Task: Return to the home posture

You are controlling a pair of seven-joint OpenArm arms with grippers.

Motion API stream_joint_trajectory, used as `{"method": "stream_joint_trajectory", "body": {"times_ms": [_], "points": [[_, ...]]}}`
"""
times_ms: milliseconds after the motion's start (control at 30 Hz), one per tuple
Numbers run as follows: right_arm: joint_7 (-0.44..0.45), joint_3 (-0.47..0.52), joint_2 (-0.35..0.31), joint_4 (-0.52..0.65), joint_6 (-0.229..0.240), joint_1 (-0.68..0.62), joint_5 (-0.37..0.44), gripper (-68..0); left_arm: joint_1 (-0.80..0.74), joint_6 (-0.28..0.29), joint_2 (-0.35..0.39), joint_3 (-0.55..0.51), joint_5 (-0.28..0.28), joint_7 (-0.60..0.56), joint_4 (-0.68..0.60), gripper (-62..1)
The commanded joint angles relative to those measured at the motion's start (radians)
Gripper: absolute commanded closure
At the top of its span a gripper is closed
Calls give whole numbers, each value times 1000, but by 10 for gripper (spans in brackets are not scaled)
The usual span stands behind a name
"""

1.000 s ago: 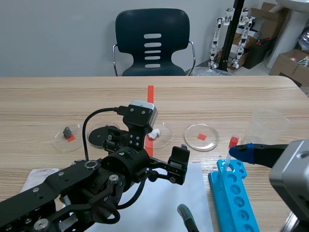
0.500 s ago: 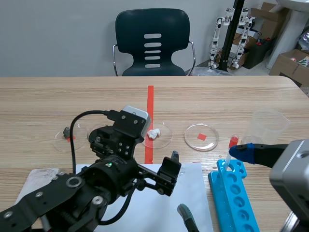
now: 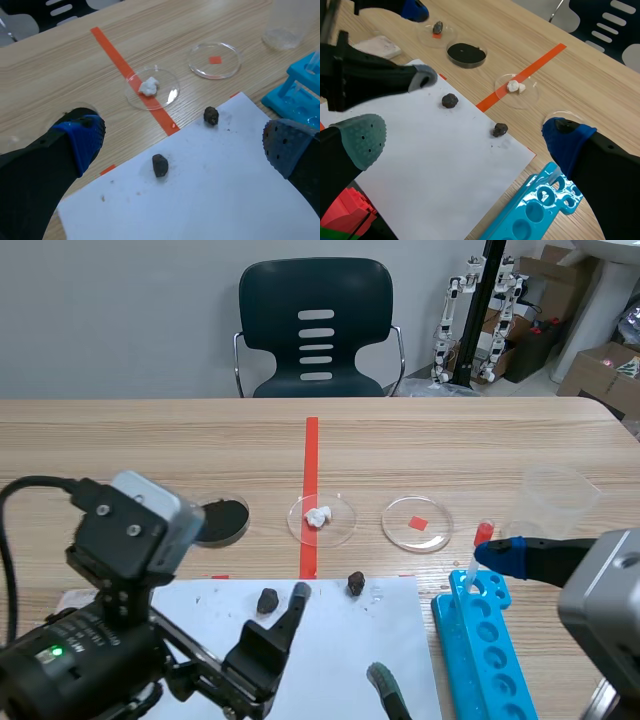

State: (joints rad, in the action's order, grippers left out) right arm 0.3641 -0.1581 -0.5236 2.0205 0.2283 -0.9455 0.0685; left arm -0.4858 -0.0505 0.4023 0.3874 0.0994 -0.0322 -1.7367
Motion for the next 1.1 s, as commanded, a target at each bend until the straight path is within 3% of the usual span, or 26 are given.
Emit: {"method": "stream_joint_trajectory", "body": {"times_ms": [0, 200, 700, 900, 1067], "points": [[15, 6, 3, 20, 0, 1, 7, -679, -47, -5, -8, -33, -22, -32, -28, -623], [15, 6, 3, 20, 0, 1, 7, -679, -225, 20, -8, -172, -105, -105, -125, -623], [15, 6, 3, 20, 0, 1, 7, -679, -474, 10, -8, -342, -119, -271, -198, -623], [15, 6, 3, 20, 0, 1, 7, -679, -512, 8, -8, -377, -119, -271, -198, -623], [15, 6, 3, 20, 0, 1, 7, -679, -520, -34, -8, -393, -110, -264, -198, -623]]}}
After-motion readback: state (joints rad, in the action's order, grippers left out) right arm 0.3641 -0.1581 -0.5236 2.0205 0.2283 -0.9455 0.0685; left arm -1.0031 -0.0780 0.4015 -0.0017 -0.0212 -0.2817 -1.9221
